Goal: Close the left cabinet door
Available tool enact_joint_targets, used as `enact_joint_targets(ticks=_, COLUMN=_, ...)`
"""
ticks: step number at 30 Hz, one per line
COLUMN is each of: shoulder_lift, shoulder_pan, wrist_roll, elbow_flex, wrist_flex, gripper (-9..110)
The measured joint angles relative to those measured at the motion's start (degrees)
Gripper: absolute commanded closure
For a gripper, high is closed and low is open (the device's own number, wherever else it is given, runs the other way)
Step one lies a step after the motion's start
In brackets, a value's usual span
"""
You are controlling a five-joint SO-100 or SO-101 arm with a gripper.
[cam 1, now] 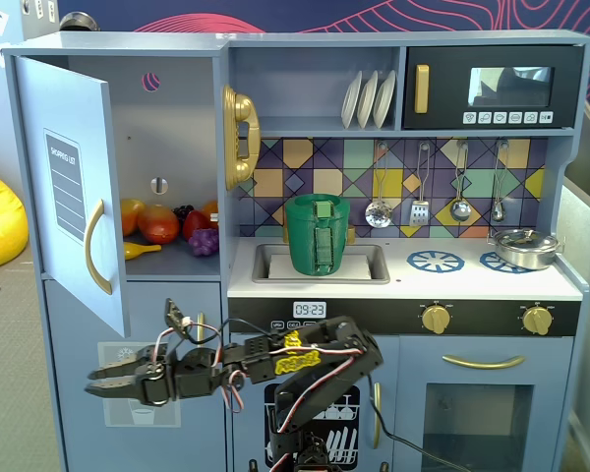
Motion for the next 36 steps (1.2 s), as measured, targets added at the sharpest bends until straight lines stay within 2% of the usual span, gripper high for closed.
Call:
enact_joint_targets(ticks=8, shoulder_lift=-18.28, shoulder_pan=-0.09, wrist_roll=-3.87, elbow_flex=-14.85, wrist_flex=-6.77, gripper=102)
enact_joint_targets(ticks=19, shoulder_lift=-34.54, shoulder_pan=6.06, wrist_roll=-7.03, elbow_flex=-38.32, wrist_flex=-3.87, gripper=102)
enact_joint_targets(ticks=29, shoulder_lift=-32.78, shoulder_pan=14.41, wrist_roll=-8.44, elbow_flex=-36.39, wrist_flex=-3.08, gripper=102)
enact_joint_targets(ticks=36, shoulder_lift=-29.97, shoulder_pan=26.19, wrist_roll=-7.56, elbow_flex=-32.17, wrist_flex=-6.68, gripper=102)
